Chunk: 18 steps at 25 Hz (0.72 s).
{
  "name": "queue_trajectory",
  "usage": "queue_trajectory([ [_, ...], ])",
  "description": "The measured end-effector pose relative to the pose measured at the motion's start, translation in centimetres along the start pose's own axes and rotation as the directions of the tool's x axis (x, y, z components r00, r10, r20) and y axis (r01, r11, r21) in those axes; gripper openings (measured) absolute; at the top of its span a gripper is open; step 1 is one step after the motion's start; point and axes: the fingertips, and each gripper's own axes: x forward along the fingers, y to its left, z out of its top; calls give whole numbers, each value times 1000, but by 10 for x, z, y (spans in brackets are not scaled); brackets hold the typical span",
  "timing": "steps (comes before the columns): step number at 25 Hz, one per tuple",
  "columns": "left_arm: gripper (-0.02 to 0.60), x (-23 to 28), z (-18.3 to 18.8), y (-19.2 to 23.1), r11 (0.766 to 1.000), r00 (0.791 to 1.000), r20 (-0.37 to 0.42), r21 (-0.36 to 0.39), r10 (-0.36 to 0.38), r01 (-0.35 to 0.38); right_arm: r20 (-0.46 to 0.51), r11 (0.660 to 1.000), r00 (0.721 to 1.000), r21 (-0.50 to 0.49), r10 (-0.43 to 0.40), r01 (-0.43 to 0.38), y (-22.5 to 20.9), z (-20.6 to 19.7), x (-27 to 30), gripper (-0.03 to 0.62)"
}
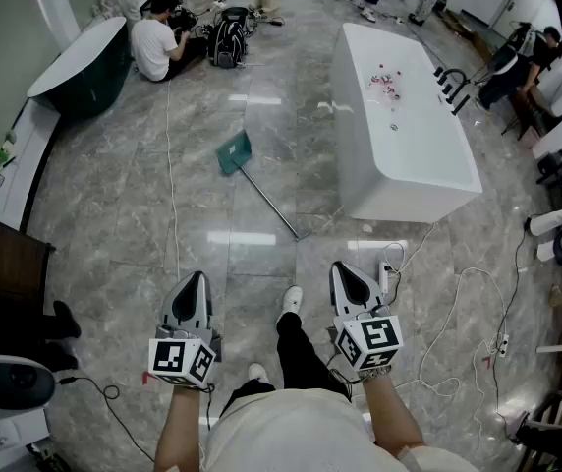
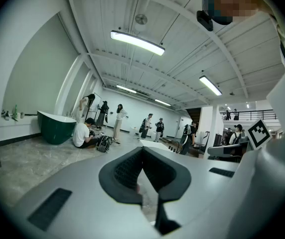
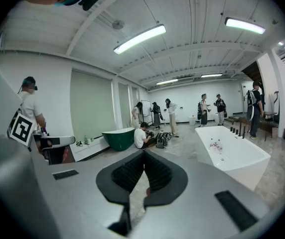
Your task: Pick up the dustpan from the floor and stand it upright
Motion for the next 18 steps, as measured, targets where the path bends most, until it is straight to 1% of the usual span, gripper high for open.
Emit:
queue_trajectory([
  [3,9,78,1,1,1000,1000,7,-16,-3,3,-10,1000,1000,14,5,-5,-52,10,59,17],
  [6,9,169,20,4,999,999,51,-40,-19,21,-14,1000,999,4,28,-28,-101,39,132,17],
  [8,9,218,27,7,999,998,50,-24,-27,28,-35,999,999,-6,39,-40,-125,50,173,17],
  [10,9,254,24,16,999,999,34,-9,-32,32,-59,999,997,1,39,-40,-140,51,206,17],
  [12,9,286,16,31,999,999,14,-3,-38,38,-75,999,997,4,33,-32,-149,45,238,17],
  [14,9,315,3,49,999,999,1,-4,-44,45,-77,1000,997,-13,23,-24,-156,34,271,17],
  [16,9,344,-21,68,998,998,-21,6,-55,56,-78,999,997,-30,12,-15,-163,17,301,17],
  [18,9,371,-56,85,997,996,-60,24,-69,71,-91,999,996,-31,5,-8,-173,-10,326,17],
])
